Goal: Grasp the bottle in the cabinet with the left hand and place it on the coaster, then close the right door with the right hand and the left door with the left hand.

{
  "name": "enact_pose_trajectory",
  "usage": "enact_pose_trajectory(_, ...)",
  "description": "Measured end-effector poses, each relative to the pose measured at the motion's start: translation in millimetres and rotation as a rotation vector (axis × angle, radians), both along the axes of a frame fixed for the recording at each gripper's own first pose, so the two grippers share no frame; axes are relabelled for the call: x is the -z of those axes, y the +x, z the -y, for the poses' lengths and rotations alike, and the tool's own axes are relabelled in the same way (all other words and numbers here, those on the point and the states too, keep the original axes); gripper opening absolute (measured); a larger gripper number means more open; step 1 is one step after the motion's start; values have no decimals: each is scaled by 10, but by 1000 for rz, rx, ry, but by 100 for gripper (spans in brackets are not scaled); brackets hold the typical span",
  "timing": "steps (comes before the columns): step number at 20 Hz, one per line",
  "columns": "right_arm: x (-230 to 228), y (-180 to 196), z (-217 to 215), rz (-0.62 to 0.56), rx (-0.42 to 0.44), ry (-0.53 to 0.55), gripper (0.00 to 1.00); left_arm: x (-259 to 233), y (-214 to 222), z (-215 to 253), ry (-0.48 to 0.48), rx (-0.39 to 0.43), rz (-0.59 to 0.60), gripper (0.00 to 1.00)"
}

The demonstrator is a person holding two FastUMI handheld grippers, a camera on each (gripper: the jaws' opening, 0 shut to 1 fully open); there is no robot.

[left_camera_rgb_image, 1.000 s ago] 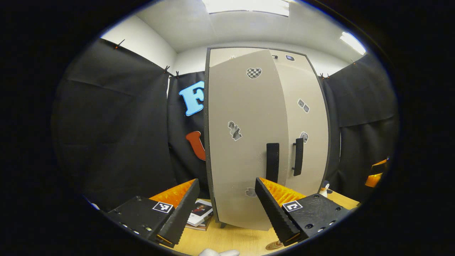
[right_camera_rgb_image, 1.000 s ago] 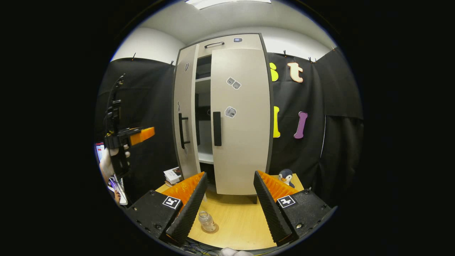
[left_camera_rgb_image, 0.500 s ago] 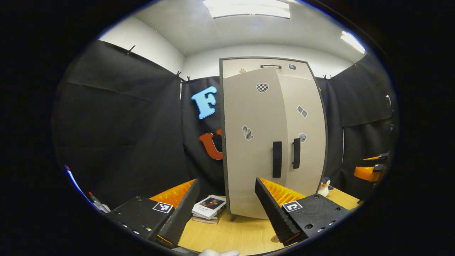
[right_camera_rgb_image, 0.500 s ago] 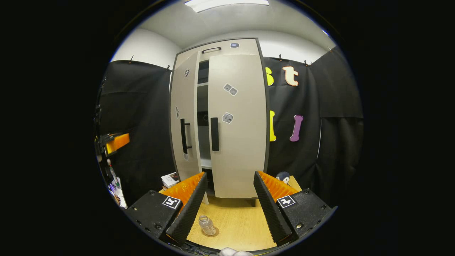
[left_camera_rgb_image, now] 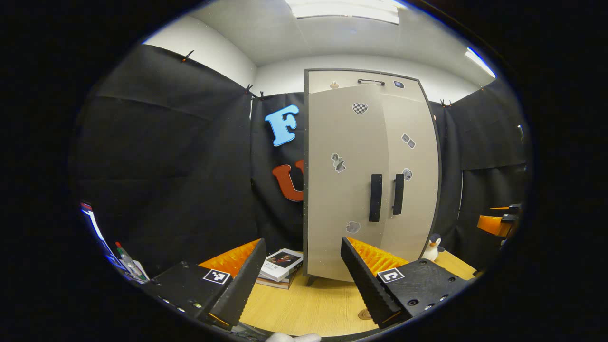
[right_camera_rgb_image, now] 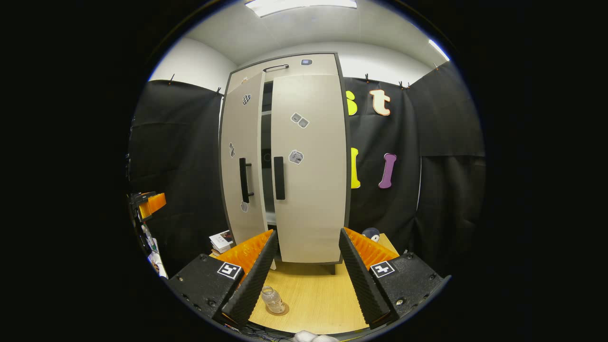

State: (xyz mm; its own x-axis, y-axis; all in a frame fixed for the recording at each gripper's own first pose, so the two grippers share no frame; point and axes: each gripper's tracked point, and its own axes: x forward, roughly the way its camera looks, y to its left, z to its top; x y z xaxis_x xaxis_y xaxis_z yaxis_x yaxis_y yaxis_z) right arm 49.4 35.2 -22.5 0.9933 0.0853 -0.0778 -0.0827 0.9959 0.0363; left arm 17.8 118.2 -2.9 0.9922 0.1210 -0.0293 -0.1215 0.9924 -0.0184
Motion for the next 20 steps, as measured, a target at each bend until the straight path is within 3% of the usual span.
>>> enact_pose_trajectory(20,-206,44,70,48,54,-8,81,13,193,180,11,61,-14,98)
